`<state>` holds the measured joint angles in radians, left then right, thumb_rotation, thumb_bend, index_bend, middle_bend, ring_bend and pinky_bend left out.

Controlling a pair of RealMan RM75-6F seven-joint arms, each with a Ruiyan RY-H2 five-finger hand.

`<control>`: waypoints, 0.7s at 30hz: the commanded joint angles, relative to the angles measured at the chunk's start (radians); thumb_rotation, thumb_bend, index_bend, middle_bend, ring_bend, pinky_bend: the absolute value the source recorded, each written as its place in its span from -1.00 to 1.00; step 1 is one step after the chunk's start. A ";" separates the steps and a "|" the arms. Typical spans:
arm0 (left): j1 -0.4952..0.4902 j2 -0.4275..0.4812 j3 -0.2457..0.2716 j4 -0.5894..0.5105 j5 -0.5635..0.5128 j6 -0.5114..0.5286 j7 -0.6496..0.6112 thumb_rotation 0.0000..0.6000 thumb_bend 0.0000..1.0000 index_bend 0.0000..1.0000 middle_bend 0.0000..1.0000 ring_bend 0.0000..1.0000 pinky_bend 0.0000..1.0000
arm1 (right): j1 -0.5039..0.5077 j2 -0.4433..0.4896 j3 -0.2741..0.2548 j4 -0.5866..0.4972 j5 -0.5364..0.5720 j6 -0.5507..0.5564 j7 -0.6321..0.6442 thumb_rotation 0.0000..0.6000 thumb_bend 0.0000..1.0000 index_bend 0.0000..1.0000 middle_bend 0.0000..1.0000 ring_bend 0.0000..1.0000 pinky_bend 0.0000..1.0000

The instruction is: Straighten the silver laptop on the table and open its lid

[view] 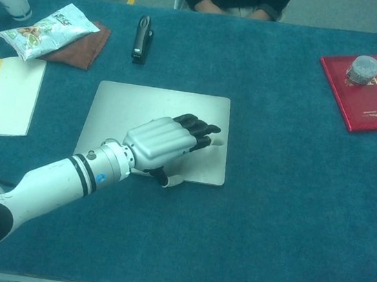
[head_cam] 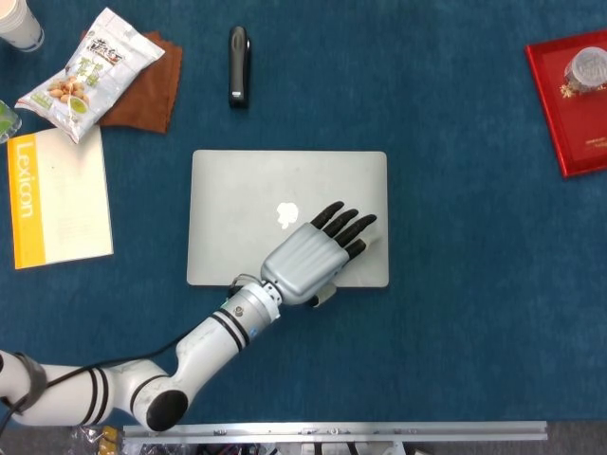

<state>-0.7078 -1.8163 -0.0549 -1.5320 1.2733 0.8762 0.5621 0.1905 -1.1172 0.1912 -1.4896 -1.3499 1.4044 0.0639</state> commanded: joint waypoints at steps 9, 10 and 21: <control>0.034 0.136 0.046 -0.149 0.037 0.107 0.077 1.00 -0.36 -1.00 -1.00 -1.00 -1.00 | 0.001 0.001 -0.004 -0.010 -0.015 0.005 0.000 1.00 -1.00 -0.99 -0.80 -0.99 -0.53; 0.043 0.158 0.052 -0.166 0.046 0.123 0.080 1.00 -0.37 -1.00 -1.00 -1.00 -1.00 | 0.000 0.002 -0.006 -0.011 -0.016 0.006 0.000 1.00 -1.00 -0.99 -0.80 -0.99 -0.53; 0.139 0.311 0.055 -0.204 0.149 0.323 -0.008 1.00 -0.36 -1.00 -1.00 -1.00 -1.00 | -0.001 0.002 -0.016 -0.030 -0.029 0.007 -0.022 1.00 -1.00 -0.99 -0.80 -0.99 -0.53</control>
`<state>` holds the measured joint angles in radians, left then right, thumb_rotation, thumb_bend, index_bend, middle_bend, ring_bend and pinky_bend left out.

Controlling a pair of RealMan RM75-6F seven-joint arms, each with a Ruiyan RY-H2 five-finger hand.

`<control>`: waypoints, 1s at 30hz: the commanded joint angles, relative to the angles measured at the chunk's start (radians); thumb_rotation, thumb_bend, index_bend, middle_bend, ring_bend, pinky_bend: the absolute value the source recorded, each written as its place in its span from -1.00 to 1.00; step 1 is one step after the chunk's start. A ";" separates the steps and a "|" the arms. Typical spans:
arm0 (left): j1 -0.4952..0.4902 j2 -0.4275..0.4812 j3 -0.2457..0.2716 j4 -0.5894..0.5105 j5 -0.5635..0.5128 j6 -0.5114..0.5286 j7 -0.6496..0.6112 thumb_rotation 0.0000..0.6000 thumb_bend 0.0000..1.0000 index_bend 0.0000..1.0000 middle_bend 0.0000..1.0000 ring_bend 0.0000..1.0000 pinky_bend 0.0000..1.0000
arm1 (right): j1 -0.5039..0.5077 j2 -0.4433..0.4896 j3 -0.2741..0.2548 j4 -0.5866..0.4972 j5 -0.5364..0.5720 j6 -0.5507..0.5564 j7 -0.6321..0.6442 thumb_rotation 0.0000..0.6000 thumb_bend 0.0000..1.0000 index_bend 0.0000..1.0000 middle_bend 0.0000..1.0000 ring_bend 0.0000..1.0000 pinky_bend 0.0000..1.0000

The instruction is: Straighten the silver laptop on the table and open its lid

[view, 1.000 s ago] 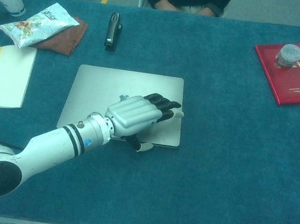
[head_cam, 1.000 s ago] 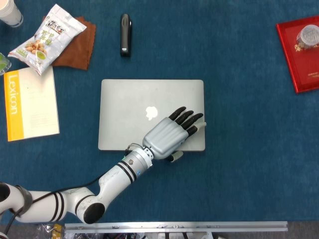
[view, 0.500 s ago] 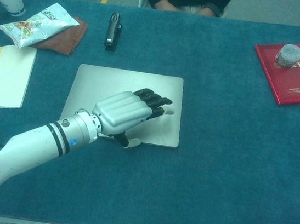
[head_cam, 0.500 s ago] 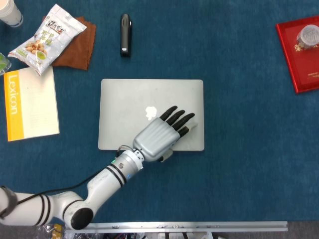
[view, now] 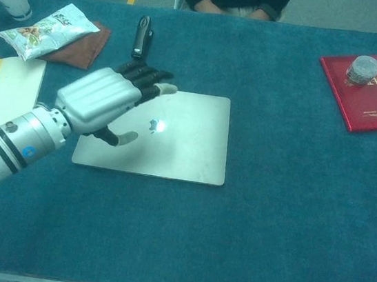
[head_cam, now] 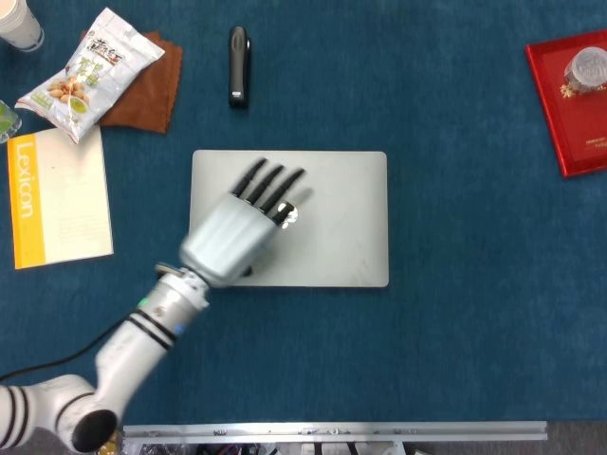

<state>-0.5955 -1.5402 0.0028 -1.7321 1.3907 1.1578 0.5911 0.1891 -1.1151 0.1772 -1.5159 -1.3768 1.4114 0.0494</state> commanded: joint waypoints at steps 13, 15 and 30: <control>0.144 0.198 -0.014 0.044 0.109 0.227 -0.202 1.00 -0.36 -1.00 -1.00 -1.00 -1.00 | 0.006 -0.011 -0.034 -0.047 -0.043 -0.008 -0.060 1.00 -0.93 -0.99 -0.80 -0.99 -0.53; 0.160 0.219 -0.010 0.051 0.118 0.244 -0.225 1.00 -0.36 -1.00 -1.00 -1.00 -1.00 | 0.006 -0.014 -0.041 -0.056 -0.047 -0.013 -0.065 1.00 -0.93 -0.99 -0.80 -0.99 -0.53; 0.294 0.340 0.023 0.063 0.125 0.337 -0.284 1.00 -0.36 -1.00 -1.00 -1.00 -1.00 | 0.046 -0.041 -0.097 -0.159 -0.131 -0.076 -0.120 1.00 -0.93 -0.99 -0.81 -0.99 -0.53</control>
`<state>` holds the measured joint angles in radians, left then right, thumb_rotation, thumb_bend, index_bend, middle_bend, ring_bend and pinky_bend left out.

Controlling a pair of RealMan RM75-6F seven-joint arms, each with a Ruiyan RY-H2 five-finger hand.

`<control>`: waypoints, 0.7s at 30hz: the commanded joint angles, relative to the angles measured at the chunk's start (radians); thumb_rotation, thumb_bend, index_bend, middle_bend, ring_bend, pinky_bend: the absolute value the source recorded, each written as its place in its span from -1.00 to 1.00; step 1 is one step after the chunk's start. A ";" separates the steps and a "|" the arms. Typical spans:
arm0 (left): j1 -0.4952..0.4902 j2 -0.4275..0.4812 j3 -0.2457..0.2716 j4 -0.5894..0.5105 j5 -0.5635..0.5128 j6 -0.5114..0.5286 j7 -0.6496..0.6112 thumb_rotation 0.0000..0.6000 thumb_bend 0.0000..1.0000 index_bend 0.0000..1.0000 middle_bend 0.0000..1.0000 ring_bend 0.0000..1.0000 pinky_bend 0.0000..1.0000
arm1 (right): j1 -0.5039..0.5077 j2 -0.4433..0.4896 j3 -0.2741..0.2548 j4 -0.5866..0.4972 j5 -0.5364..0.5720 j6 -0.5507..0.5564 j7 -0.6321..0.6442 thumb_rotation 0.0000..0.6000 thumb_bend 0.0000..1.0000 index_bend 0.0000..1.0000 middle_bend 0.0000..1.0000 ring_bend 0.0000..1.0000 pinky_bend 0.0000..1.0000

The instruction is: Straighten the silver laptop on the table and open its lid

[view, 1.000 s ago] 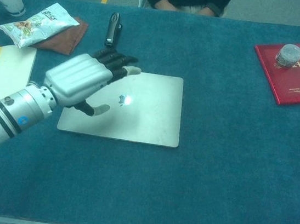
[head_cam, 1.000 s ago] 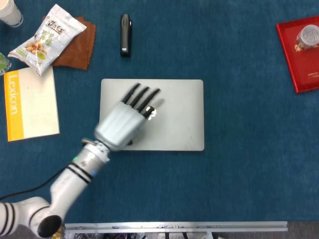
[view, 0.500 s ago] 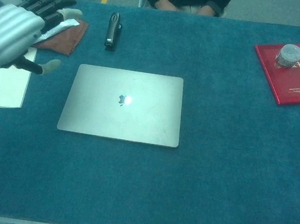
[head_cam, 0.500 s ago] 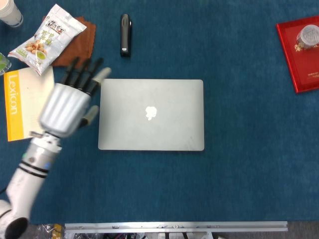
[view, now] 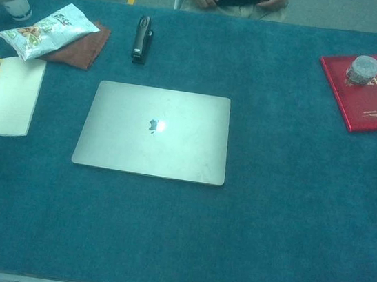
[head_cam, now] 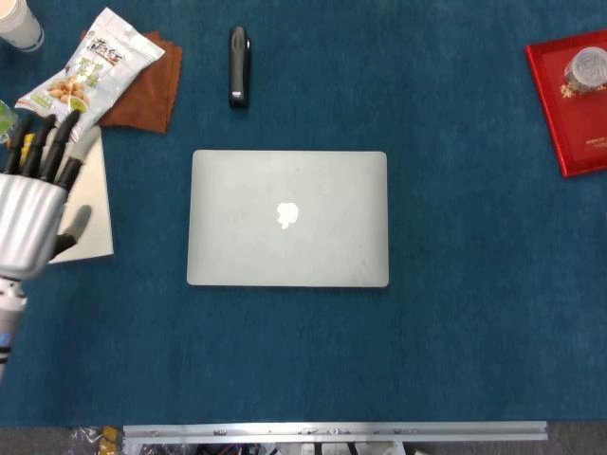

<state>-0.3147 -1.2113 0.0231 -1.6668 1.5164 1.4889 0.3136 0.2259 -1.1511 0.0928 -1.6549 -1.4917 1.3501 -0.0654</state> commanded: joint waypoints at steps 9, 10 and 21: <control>0.055 0.027 -0.019 -0.007 -0.031 0.027 0.013 1.00 -0.37 -1.00 -1.00 -1.00 -1.00 | 0.038 -0.039 -0.043 -0.105 -0.069 -0.055 -0.018 1.00 -0.93 -0.99 -0.81 -0.99 -0.53; 0.059 0.028 -0.021 -0.007 -0.033 0.027 0.017 1.00 -0.37 -1.00 -1.00 -1.00 -1.00 | 0.042 -0.046 -0.047 -0.115 -0.073 -0.062 -0.024 1.00 -0.93 -0.99 -0.81 -0.99 -0.53; 0.089 0.056 -0.053 -0.025 -0.075 0.030 0.033 1.00 -0.36 -1.00 -1.00 -1.00 -1.00 | 0.094 -0.125 -0.080 -0.156 -0.110 -0.147 -0.084 1.00 -0.93 -0.99 -0.82 -0.99 -0.53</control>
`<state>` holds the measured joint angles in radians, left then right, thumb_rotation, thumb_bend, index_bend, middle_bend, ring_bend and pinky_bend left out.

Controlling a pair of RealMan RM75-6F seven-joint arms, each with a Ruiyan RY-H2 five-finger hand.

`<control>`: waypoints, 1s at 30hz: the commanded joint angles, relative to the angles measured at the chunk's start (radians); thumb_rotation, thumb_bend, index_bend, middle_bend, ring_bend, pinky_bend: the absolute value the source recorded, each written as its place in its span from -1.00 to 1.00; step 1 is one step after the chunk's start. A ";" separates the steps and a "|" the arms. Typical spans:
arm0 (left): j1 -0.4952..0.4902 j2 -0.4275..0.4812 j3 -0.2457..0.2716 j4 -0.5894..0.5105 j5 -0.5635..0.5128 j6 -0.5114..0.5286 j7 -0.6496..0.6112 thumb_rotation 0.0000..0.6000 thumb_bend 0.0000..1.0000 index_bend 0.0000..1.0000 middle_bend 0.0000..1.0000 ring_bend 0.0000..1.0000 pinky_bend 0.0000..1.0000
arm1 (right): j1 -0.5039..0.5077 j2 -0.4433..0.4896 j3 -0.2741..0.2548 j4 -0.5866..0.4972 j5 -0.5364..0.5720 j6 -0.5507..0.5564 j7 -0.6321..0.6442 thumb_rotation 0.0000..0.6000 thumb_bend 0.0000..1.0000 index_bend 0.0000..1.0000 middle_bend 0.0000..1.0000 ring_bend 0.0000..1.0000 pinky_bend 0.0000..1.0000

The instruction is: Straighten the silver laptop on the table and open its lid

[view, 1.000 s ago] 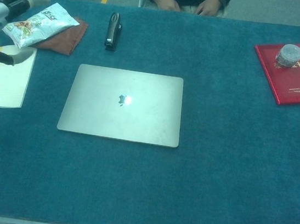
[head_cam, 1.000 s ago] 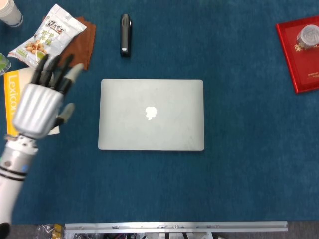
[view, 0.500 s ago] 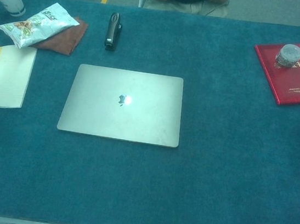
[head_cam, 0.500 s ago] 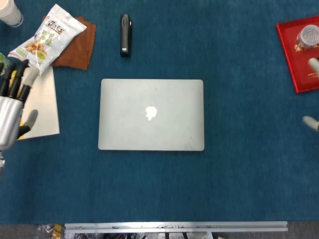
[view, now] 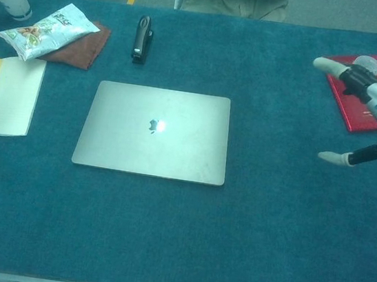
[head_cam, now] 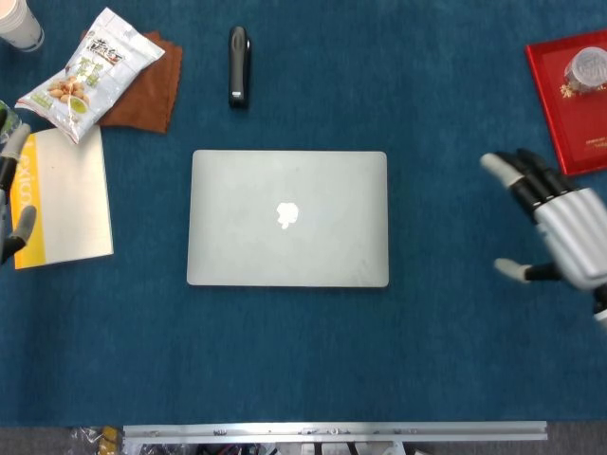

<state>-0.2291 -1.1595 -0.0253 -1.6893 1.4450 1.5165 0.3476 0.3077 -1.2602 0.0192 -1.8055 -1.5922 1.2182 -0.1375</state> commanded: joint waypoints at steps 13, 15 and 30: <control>0.018 0.032 -0.031 -0.001 0.001 0.001 -0.039 1.00 -0.36 -1.00 -1.00 -1.00 -1.00 | 0.089 -0.170 -0.002 0.002 -0.007 -0.112 -0.133 1.00 -0.93 -0.99 -0.84 -0.99 -0.53; 0.017 0.034 -0.034 -0.001 0.002 -0.004 -0.041 1.00 -0.36 -1.00 -1.00 -1.00 -1.00 | 0.098 -0.195 0.003 0.007 0.000 -0.121 -0.154 1.00 -0.93 -0.99 -0.85 -0.99 -0.53; 0.030 0.044 -0.045 0.012 -0.001 -0.013 -0.059 1.00 -0.36 -1.00 -1.00 -1.00 -1.00 | 0.177 -0.424 0.026 0.134 0.039 -0.189 -0.303 1.00 -0.93 -0.99 -0.87 -0.99 -0.53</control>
<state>-0.2000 -1.1167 -0.0699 -1.6792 1.4447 1.5042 0.2914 0.4706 -1.6508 0.0398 -1.6989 -1.5628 1.0428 -0.4198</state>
